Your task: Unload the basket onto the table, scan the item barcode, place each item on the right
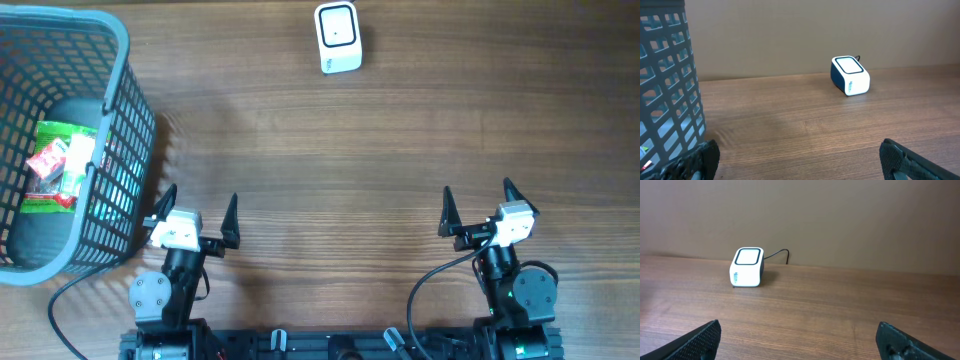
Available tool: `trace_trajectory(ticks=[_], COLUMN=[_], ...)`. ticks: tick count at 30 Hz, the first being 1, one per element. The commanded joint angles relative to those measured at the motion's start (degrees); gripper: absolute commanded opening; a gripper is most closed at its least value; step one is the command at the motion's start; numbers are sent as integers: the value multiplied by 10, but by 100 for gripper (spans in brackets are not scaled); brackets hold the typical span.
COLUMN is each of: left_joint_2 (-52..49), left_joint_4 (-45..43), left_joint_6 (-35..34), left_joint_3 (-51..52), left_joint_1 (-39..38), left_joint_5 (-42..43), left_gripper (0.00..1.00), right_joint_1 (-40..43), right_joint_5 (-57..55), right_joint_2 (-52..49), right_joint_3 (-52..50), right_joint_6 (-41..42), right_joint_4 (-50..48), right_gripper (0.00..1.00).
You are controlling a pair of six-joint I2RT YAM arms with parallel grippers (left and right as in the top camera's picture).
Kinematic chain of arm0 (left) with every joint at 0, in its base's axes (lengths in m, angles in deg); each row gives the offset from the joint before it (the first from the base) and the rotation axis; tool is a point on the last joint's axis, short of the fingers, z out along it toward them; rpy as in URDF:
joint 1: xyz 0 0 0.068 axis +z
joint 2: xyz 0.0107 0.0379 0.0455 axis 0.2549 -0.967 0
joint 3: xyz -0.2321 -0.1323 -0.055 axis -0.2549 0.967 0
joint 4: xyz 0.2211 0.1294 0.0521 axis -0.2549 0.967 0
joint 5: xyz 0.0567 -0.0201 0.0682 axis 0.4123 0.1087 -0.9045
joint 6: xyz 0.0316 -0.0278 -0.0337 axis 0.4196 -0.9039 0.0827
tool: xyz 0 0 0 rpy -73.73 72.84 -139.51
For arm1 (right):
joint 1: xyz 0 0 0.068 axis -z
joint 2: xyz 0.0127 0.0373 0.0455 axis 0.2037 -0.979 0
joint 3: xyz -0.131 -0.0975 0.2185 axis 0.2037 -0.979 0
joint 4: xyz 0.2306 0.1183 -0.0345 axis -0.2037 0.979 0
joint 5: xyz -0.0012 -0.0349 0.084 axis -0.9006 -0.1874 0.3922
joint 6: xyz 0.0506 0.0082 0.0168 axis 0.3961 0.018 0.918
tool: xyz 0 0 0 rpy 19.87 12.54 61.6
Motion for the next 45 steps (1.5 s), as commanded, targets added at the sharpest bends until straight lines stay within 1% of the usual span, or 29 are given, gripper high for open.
trace_trajectory(ticks=[1, 23, 25, 28, 32, 35, 38, 41, 42, 44, 45], left_joint_2=[5, 4, 4, 4, -13, -67, -173, -316, -357, -471, -520], left_joint_4=[2, 2, 8, 67, 205, 298, 406, 543, 584, 698, 747], left_joint_6=[9, 9, -8, -51, -52, -60, -69, -69, -65, -52, -34], left_joint_3=[1, 1, -4, -44, -154, -270, -419, -608, -663, -814, -877], left_joint_1=[-4, -4, -4, -4, -4, -4, -4, -4, -4, -4, -4], left_joint_5=[13, 15, 22, 23, 42, 72, 82, 102, 101, 101, 99], left_gripper=[100, 100, 100, 100, 100, 100, 100, 100, 100, 100, 100], right_joint_1=[3, 3, 3, 3, 3, 3, 3, 3, 3, 3, 3], right_joint_5=[6, 6, 6, 6, 6, 6, 6, 6, 6, 6, 6], right_joint_2=[2, 2, 2, 2, 2, 2, 2, 2, 2, 2, 2], right_joint_3=[-1, -1, -1, -1, -1, -1, -1, -1, -1, -1, -1], right_joint_6=[-1, -1, -1, -1, -1, -1, -1, -1, -1, -1, -1], right_joint_4=[-2, -2, -2, -2, -2, -2, -2, -2, -2, -2, -2], right_gripper=[100, 100, 100, 100, 100, 100, 100, 100, 100, 100, 100])
